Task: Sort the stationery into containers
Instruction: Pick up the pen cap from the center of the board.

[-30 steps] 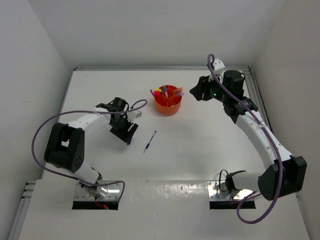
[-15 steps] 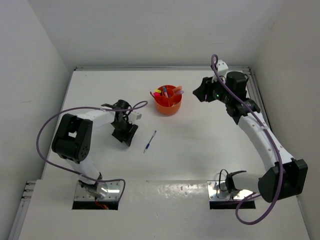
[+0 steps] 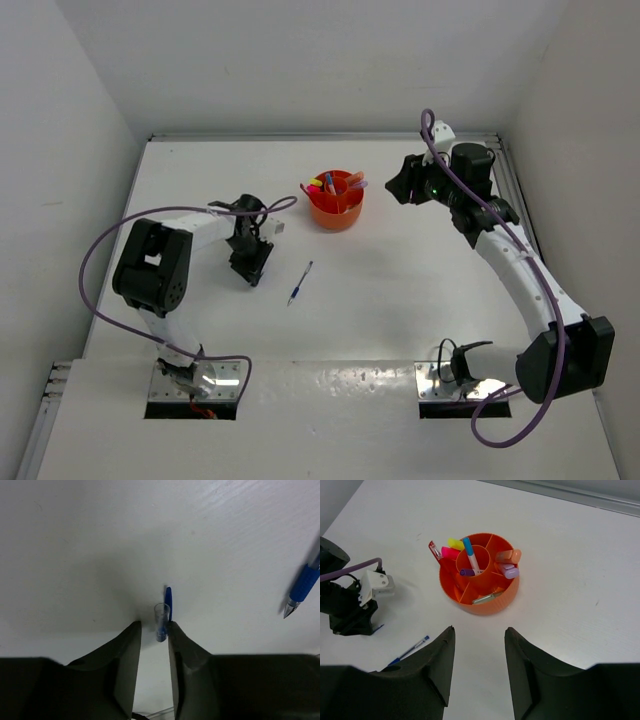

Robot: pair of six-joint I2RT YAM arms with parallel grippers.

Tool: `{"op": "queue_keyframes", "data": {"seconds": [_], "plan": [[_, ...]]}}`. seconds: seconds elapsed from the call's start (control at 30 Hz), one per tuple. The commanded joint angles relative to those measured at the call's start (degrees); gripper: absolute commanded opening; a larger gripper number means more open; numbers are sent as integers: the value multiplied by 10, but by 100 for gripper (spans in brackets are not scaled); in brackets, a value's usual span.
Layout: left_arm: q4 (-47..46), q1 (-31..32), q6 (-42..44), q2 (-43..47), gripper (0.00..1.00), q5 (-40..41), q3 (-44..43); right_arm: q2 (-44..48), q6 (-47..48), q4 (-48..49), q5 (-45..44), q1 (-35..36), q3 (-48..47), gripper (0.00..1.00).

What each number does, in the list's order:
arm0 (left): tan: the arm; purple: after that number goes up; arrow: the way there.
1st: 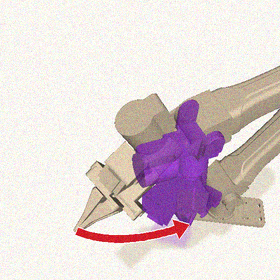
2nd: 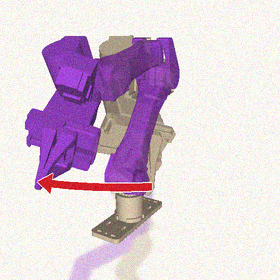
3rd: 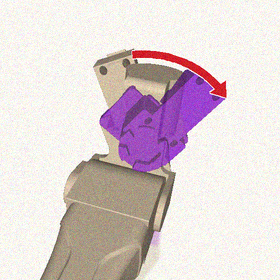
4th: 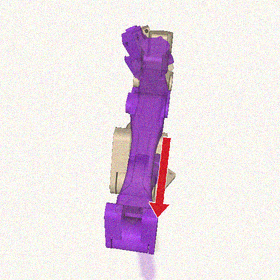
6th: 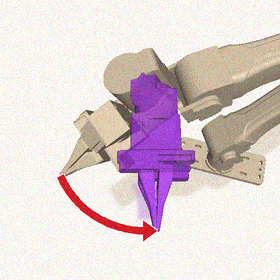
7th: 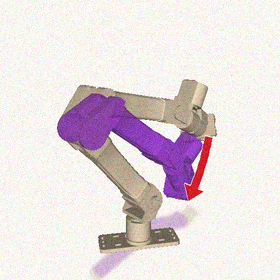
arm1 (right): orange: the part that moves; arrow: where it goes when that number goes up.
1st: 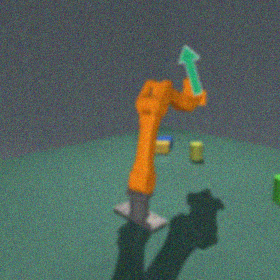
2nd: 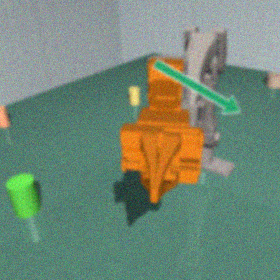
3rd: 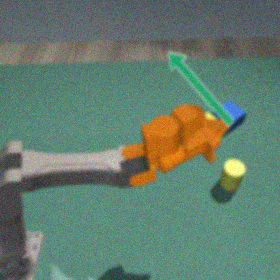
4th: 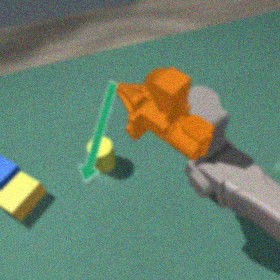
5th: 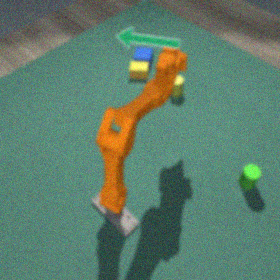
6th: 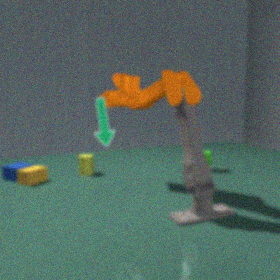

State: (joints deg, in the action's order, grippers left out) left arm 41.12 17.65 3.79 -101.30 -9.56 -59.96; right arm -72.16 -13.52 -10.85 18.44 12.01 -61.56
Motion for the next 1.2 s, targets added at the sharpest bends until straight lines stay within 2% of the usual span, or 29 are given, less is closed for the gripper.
{"op": "queue_keyframes", "data": {"seconds": [0.0, 0.17, 0.23, 0.3, 0.43, 0.5, 0.57, 0.6, 0.63, 0.77, 0.87, 1.17], "plan": [[-41, 2, 1, -33, 31, 4, 6, -3, -3, 14, 1, -3, -3, 44], [-46, 4, 12, -35, 6, -23, 3, -3, -3, 14, 4, -3, -3, 42], [-53, 2, 17, -17, 0, -56, 5, -3, -5, 11, 18, -2, 0, 42], [-68, -7, 23, 26, 0, -92, 8, -5, -14, 4, 44, -1, -2, 40], [-113, -38, 33, 129, 0, -265, -13, -12, -50, 0, 126, 1, -12, 39], [-155, -43, 23, 187, 0, -311, -29, -18, -99, 12, 177, 9, -17, 40], [-218, -42, -18, 231, 0, -368, -37, -24, -164, 42, 207, 22, -20, 46], [-240, -41, -32, 244, 0, -386, -38, -25, -187, 43, 207, 28, -18, 46], [-283, -39, -81, 263, 0, -410, -38, -26, -207, 70, 218, 35, -16, 49], [-320, 3, -128, 276, 0, -420, -63, -49, -314, 131, 247, 59, -34, 52], [-321, 20, -149, 274, 0, -424, -80, -71, -348, 174, 266, 69, -54, 52], [-337, 53, -178, 273, 0, -438, -96, -98, -342, 210, 306, 110, -93, 52]]}}
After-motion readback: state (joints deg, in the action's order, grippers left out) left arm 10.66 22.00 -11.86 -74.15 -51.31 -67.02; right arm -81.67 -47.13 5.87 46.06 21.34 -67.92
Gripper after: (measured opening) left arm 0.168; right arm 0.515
